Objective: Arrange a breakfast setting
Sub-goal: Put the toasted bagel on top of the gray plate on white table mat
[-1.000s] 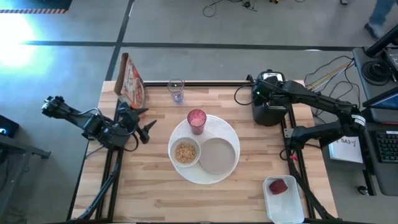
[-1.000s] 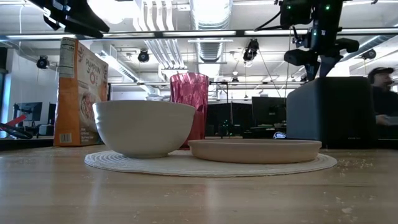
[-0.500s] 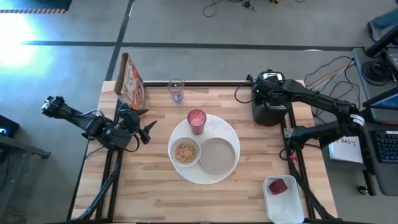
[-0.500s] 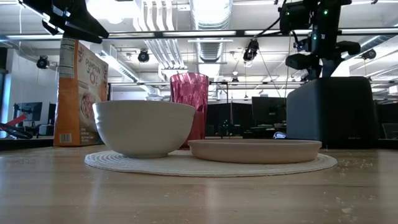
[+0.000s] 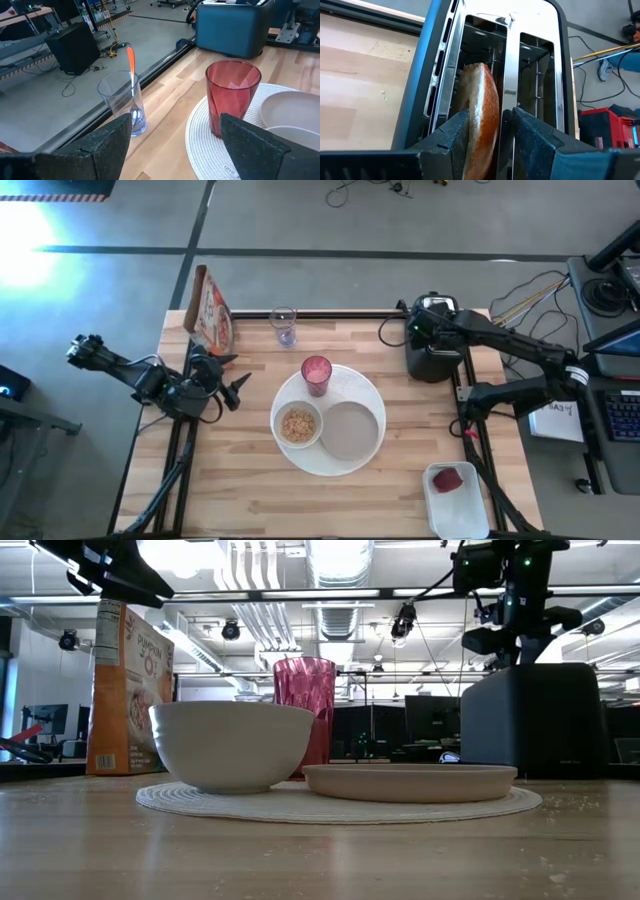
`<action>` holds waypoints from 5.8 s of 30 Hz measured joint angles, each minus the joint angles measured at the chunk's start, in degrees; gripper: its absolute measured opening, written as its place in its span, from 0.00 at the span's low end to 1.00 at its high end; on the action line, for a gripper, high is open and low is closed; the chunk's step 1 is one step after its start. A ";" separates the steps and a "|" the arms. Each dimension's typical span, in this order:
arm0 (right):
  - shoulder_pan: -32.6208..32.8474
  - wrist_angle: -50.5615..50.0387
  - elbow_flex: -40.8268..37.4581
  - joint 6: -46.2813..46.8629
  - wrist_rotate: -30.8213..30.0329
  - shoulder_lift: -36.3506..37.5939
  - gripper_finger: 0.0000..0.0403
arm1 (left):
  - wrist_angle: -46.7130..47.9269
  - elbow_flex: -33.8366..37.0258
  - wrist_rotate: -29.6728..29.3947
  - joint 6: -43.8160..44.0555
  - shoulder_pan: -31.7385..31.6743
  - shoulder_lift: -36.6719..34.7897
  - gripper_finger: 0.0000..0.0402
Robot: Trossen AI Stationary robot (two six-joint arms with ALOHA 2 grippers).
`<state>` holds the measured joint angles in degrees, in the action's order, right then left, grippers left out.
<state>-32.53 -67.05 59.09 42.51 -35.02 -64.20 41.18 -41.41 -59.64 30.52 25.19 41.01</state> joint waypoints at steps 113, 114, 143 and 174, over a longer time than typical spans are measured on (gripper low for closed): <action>7.91 4.04 17.78 -9.74 29.44 0.35 0.11 | -0.01 0.20 -5.88 0.04 -0.02 -0.49 0.70; 8.98 6.02 16.75 -9.71 30.27 0.35 0.11 | -0.01 0.20 -5.88 0.04 -0.02 -0.49 0.70; 32.39 49.28 -12.70 4.69 36.53 0.26 0.11 | -0.03 -0.12 -10.45 -3.97 -0.02 -1.41 0.70; 36.44 60.95 -14.49 10.62 41.01 -18.58 0.11 | -0.03 1.28 -13.44 -7.37 -0.02 -1.30 0.70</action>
<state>3.90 -6.10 44.60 53.13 6.00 -82.78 41.15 -40.13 -73.08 23.16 25.17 39.70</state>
